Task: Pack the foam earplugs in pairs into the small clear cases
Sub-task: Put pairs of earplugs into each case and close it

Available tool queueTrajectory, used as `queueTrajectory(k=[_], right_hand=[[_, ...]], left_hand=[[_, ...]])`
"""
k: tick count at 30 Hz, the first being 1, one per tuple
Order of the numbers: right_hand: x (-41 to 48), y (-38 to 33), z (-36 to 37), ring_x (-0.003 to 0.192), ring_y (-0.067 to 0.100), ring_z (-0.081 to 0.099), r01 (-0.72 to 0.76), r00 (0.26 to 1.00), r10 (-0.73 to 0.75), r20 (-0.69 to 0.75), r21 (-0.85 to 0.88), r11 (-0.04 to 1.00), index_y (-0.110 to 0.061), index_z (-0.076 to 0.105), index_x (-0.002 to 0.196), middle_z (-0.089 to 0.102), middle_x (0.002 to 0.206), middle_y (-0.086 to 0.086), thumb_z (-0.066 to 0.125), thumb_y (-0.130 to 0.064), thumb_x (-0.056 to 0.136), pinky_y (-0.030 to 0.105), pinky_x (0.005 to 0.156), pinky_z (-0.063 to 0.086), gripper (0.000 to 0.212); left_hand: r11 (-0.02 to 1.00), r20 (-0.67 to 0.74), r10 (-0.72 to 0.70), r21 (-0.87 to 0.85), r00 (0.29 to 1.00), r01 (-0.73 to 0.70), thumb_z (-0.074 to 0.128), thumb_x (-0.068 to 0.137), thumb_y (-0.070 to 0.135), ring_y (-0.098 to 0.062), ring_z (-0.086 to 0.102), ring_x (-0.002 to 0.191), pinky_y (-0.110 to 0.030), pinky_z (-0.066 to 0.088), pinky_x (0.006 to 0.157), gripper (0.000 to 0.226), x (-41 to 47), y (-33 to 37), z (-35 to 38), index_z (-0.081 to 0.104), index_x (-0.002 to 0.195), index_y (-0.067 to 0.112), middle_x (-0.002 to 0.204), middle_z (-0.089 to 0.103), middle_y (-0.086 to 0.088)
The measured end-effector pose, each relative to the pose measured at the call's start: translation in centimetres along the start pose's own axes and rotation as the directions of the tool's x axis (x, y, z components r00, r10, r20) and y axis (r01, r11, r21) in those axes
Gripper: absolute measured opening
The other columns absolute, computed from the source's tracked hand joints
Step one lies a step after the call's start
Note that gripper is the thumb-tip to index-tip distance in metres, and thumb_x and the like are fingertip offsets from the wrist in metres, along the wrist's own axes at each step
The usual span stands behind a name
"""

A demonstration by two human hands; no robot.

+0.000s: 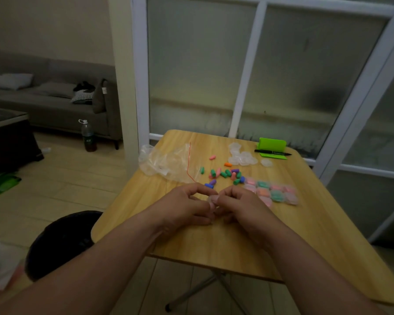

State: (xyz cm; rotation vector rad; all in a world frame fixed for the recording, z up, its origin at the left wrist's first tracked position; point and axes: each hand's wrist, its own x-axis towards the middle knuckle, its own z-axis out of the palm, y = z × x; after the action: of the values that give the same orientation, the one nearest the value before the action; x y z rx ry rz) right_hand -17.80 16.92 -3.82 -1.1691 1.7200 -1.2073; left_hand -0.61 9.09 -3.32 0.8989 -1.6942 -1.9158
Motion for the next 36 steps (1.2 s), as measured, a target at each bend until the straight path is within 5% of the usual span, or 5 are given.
queueTrajectory(k=[8, 18, 30, 36], right_hand=[[0.2, 0.2, 0.0, 0.082, 0.014, 0.073, -0.012, 1.000, 0.012, -0.008, -0.001, 1.000, -0.005, 0.070, 0.102, 0.080, 0.091, 0.007, 0.074, -0.030, 0.095, 0.032, 0.074, 0.053, 0.027], [0.8, 0.5, -0.3, 0.086, 0.020, 0.074, -0.026, 1.000, 0.026, 0.006, 0.050, 0.998, -0.003, 0.071, 0.103, 0.080, 0.095, 0.012, 0.072, -0.031, 0.096, 0.033, 0.074, 0.054, 0.029], [1.2, 1.2, -0.4, 0.079, 0.032, 0.074, 0.031, 0.999, -0.030, -0.043, 0.022, 0.999, -0.011, 0.070, 0.092, 0.079, 0.082, 0.010, 0.078, -0.039, 0.088, 0.043, 0.073, 0.056, 0.029], [1.0, 1.1, -0.1, 0.067, 0.023, 0.068, 0.055, 0.995, -0.054, -0.079, 0.011, 0.998, -0.009, 0.069, 0.090, 0.077, 0.078, 0.010, 0.077, -0.032, 0.091, 0.041, 0.068, 0.055, 0.024]], left_hand=[[1.000, 0.013, -0.014, 0.000, 1.000, 0.014, 0.076, 0.088, 0.000, -0.029, 0.076, 0.098, -0.043, 0.061, 0.096, 0.035, 0.6, -0.2, -0.1, 0.073, 0.120, 0.014, 0.095, 0.077, -0.018], [0.999, 0.008, -0.032, -0.035, 0.999, 0.032, 0.077, 0.091, 0.004, -0.030, 0.077, 0.099, -0.039, 0.062, 0.090, 0.032, 1.1, -0.2, 0.1, 0.072, 0.121, 0.013, 0.107, 0.076, -0.023], [0.993, 0.013, -0.051, -0.109, 0.999, 0.052, 0.076, 0.091, 0.008, -0.030, 0.075, 0.100, -0.045, 0.059, 0.098, 0.031, 1.4, 0.1, 0.4, 0.070, 0.121, 0.008, 0.107, 0.077, -0.022], [0.989, 0.017, -0.063, -0.132, 0.998, 0.065, 0.072, 0.093, 0.003, -0.031, 0.075, 0.098, -0.042, 0.062, 0.093, 0.028, 1.5, 0.0, 0.3, 0.069, 0.121, 0.007, 0.112, 0.075, -0.026]])
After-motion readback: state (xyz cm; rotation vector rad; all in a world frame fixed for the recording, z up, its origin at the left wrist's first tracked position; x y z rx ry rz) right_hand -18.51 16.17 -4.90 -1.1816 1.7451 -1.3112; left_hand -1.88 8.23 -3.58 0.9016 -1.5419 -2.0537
